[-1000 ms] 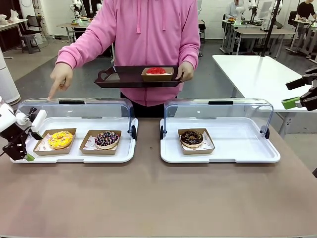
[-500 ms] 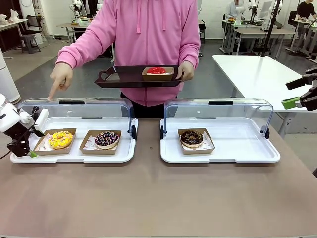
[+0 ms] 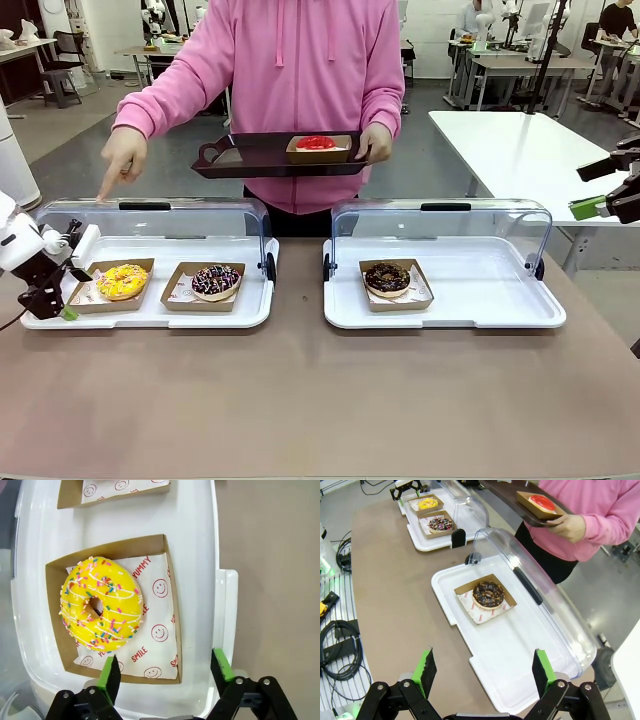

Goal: Provide the desired donut to the person.
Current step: Pick up and lift the Paper togo box containing the Donut pointed at by the person.

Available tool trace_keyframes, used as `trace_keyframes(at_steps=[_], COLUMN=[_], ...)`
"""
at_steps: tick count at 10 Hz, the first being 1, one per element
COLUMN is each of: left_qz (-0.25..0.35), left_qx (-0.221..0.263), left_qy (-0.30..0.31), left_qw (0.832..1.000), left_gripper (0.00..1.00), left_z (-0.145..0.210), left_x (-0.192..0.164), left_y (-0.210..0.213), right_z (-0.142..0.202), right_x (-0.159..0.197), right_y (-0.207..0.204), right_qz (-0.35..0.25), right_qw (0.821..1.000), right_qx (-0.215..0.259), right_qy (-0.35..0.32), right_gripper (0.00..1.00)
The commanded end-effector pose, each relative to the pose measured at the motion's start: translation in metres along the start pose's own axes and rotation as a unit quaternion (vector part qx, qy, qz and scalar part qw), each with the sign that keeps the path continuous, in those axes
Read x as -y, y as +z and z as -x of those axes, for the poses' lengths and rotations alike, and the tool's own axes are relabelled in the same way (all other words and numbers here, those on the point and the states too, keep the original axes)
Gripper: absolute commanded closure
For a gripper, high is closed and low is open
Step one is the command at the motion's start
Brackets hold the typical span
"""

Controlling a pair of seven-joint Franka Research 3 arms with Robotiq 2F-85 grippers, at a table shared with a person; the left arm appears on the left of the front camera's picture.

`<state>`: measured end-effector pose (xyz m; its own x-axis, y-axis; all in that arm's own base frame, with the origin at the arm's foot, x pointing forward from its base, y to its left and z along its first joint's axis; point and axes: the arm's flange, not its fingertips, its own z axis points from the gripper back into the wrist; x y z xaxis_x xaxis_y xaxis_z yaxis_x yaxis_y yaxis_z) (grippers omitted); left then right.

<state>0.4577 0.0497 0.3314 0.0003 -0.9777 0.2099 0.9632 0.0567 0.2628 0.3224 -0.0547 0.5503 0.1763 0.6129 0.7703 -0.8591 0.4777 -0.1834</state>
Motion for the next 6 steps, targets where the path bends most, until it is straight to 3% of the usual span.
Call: trace_keyframes(at_steps=[1, 2, 4, 5, 6], left_qz=[-0.006, -0.004, 0.006, 0.007, 0.009], left_qx=[0.008, 0.005, -0.001, 0.0, 0.001], left_qy=[-0.004, -0.002, 0.001, 0.001, 0.003], left_qw=[1.0, 1.0, 1.0, 1.0, 1.0], left_gripper=[0.66, 1.0, 1.0, 0.85, 0.94], left_z=[0.0072, 0.0064, 0.0059, 0.0055, 0.0051], left_x=[-0.0022, -0.0018, -0.0007, -0.0005, -0.0002], left_y=[-0.0054, -0.0053, -0.0085, -0.0088, -0.009], right_z=[0.0007, 0.0007, 0.0007, 0.0007, 0.0007], right_x=[0.0005, 0.0005, 0.0005, 0.0005, 0.0005], right_y=[-0.0009, -0.0009, -0.0009, -0.0009, -0.0009], right_qz=[-0.003, -0.003, -0.003, -0.003, -0.003], right_qw=[1.0, 1.0, 1.0, 1.0, 1.0], right_qx=[0.003, 0.003, 0.003, 0.003, 0.003], right_qy=[-0.002, -0.002, -0.002, -0.002, -0.002], right_gripper=[0.0, 0.0, 0.0, 0.0, 0.0])
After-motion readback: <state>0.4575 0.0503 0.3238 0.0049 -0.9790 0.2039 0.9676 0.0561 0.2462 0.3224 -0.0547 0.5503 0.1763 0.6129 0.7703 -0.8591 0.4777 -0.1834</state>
